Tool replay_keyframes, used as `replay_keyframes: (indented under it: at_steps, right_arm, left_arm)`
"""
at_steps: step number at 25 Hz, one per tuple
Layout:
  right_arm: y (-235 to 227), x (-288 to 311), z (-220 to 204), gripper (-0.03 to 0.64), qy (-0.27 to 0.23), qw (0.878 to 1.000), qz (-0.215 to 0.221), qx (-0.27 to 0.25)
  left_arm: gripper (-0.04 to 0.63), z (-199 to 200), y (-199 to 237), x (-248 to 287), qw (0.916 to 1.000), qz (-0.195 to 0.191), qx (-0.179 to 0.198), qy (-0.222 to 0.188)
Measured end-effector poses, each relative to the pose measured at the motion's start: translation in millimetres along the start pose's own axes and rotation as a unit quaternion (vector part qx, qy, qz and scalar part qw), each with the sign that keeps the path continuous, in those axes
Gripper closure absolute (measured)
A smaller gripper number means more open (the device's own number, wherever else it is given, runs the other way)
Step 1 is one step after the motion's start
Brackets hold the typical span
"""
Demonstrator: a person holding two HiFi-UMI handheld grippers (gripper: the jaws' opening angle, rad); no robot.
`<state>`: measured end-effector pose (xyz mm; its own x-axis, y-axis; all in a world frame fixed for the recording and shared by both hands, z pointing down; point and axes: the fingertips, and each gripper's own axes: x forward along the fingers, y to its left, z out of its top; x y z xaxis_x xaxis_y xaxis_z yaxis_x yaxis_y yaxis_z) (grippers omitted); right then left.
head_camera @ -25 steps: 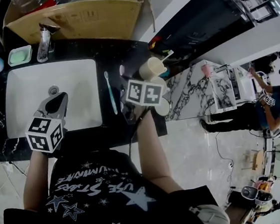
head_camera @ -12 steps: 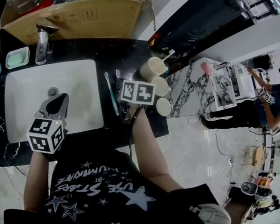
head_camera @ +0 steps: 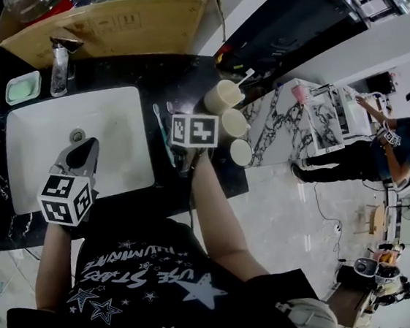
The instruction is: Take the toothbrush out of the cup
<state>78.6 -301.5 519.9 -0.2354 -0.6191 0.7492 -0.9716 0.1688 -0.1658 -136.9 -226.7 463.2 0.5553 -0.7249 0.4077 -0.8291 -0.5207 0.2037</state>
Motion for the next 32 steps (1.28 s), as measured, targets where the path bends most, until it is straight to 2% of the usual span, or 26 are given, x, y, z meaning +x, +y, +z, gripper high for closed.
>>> replay_keyframes:
  at_steps: [3,9,15,20,25,32]
  right_arm:
    - [-0.4,-12.5,7.3,0.508,-0.019,1.000,0.000,-0.001]
    - [0.1,-52.0,33.6,0.447,-0.085,0.996,0.015,-0.002]
    - [-6.3,-100.5,70.1,0.437,-0.162,0.986,0.023,-0.011]
    - [-27.2,-137.3,96.8,0.437,-0.212,0.977,0.007,-0.028]
    - [-62.3,-157.6,106.5,0.437,-0.232,0.972,-0.008,-0.027]
    - [-121.1,-167.7,113.4,0.437,-0.234,0.971,-0.025,-0.025]
  left_arm:
    - [0.586,1.7,2.7,-1.0,1.0000,0.000,0.001,-0.002]
    - [0.586,11.5,1.3,2.5,0.9999,-0.001,0.002,-0.012]
    - [0.586,23.5,-10.6,6.8,0.9997,0.000,0.007,-0.023]
    - [0.586,33.7,-22.2,11.4,0.9994,0.008,0.011,-0.031]
    - [0.586,40.4,-38.7,18.1,0.9991,0.016,0.015,-0.037]
    - [0.586,48.6,-63.4,32.1,0.9985,0.030,0.020,-0.042]
